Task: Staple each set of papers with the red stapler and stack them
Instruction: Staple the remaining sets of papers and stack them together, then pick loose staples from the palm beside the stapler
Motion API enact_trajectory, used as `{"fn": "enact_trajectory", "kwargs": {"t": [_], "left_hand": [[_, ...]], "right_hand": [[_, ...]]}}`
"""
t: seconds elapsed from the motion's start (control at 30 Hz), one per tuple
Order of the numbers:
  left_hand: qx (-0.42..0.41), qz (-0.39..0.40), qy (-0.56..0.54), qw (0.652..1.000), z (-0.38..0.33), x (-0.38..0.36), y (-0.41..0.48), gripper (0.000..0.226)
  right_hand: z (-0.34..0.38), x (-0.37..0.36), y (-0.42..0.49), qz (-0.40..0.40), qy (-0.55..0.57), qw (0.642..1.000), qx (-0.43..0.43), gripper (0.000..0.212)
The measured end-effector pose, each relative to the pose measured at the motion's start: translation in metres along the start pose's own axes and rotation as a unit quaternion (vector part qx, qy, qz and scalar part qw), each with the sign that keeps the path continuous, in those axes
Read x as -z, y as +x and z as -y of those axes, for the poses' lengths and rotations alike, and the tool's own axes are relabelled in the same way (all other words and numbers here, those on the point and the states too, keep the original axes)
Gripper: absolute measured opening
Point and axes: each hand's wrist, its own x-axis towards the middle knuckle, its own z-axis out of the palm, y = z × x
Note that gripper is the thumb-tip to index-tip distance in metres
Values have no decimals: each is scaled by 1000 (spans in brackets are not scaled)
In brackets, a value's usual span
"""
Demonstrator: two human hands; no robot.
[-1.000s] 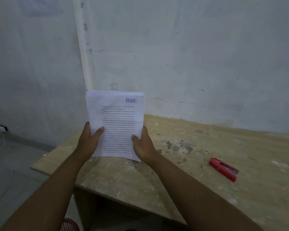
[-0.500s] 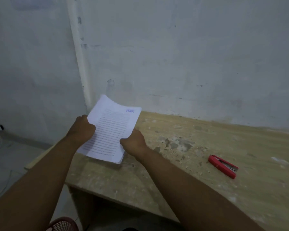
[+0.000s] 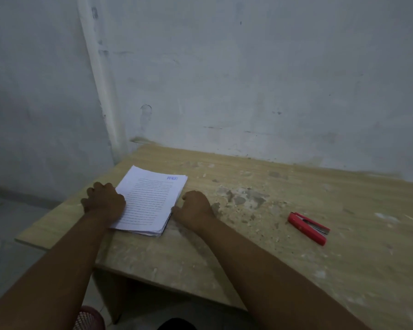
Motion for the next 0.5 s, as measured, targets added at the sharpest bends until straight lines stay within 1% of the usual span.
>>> {"fn": "enact_trajectory", "kwargs": {"t": [0.07,0.17,0.27,0.37,0.43,0.5], "left_hand": [[-9,-44,-10,999,-5,1,-5,42],[-84,-92,-58,991,-29,6,-23,40],[-177,-76,-103,976,-69,12,-55,34],[-259,-53,-113,958,-104,9,-90,31],[-287,-38,-107,951,-122,3,-112,33],[-288,-26,-89,953,-131,-4,-127,37]], "right_hand": [[-14,23,-11,-37,-4,999,-8,49],[-42,60,-30,-93,-42,994,-36,45],[-78,97,-54,-133,-108,982,-79,45],[-115,128,-81,-139,-158,968,-139,57],[-141,145,-101,-132,-175,959,-181,63],[-162,158,-115,-127,-184,952,-209,60]]}}
